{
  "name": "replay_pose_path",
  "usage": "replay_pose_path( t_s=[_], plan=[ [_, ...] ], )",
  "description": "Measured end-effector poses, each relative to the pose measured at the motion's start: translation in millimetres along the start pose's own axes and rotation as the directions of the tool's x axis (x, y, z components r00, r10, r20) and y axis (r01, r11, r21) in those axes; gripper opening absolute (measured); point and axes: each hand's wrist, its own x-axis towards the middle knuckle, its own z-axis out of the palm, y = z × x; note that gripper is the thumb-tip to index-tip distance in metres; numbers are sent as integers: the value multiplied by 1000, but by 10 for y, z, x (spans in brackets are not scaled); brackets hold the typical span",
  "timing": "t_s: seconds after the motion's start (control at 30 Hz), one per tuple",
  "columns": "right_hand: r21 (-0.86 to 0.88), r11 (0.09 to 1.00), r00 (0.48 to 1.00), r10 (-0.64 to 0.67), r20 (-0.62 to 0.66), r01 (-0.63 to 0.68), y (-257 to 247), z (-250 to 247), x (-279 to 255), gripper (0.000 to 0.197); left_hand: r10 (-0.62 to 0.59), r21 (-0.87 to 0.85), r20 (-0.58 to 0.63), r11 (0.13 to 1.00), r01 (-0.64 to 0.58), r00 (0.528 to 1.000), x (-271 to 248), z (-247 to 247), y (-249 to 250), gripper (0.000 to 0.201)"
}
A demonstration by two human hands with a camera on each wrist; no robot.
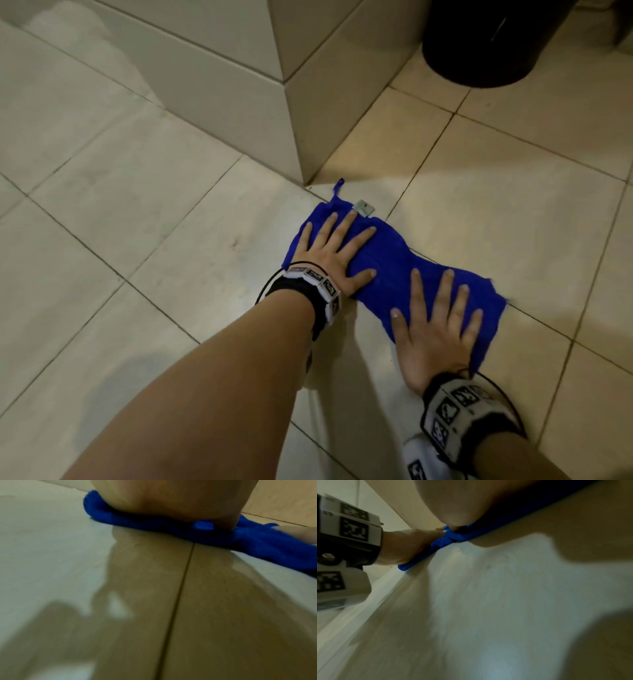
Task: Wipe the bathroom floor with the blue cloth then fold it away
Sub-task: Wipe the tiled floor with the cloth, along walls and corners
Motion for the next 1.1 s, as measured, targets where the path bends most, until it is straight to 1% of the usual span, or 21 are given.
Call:
replay_pose_path(
  t_s=[0.07, 0.1, 0.17, 0.33, 0.4, 0.5, 0.63, 0.77, 0.87, 0.97, 1.1],
  plan=[
    [-19, 1000, 998, -3, 62, 4, -21, -90, 124, 63, -19, -12, -6, 1000, 19, 1000, 101, -51, -42, 76],
    [-32, 999, 995, -4, 95, 7, -39, -143, 191, 64, -26, -14, -17, 1000, 26, 1000, 147, -72, -67, 76],
    [-52, 998, 993, -23, 119, 30, -79, -233, 333, 66, -42, -18, -40, 999, 42, 998, 225, -103, -124, 76],
    [-64, 995, 989, -66, 130, 75, -136, -357, 671, 66, -84, -37, -58, 996, 82, 995, 411, -203, -262, 78],
    [-75, 994, 990, -73, 121, 82, -161, -381, 766, 66, -103, -42, -89, 994, 100, 991, 472, -210, -285, 77],
    [-79, 992, 992, -94, 84, 100, -193, -401, 821, 65, -138, -56, -125, 990, 132, 982, 499, -193, -288, 76],
    [-84, 990, 993, -107, 52, 111, -190, -402, 795, 66, -145, -70, -125, 988, 137, 981, 456, -204, -254, 75],
    [-88, 989, 993, -117, 33, 120, -186, -380, 801, 67, -191, -131, -129, 976, 174, 973, 197, -67, -247, 74],
    [-78, 983, 985, -160, 60, 164, -189, -367, 734, 67, -221, -141, -110, 968, 205, 969, -129, 52, -281, 76],
    [-121, 956, 963, -264, 51, 268, -237, -287, 525, 65, -262, -160, -74, 955, 248, 962, -418, 125, -358, 78],
    [-151, 943, 953, -282, 114, 297, -518, -182, 155, 68, -299, -162, -47, 944, 288, 953, -730, 210, -611, 81]
  ],
)
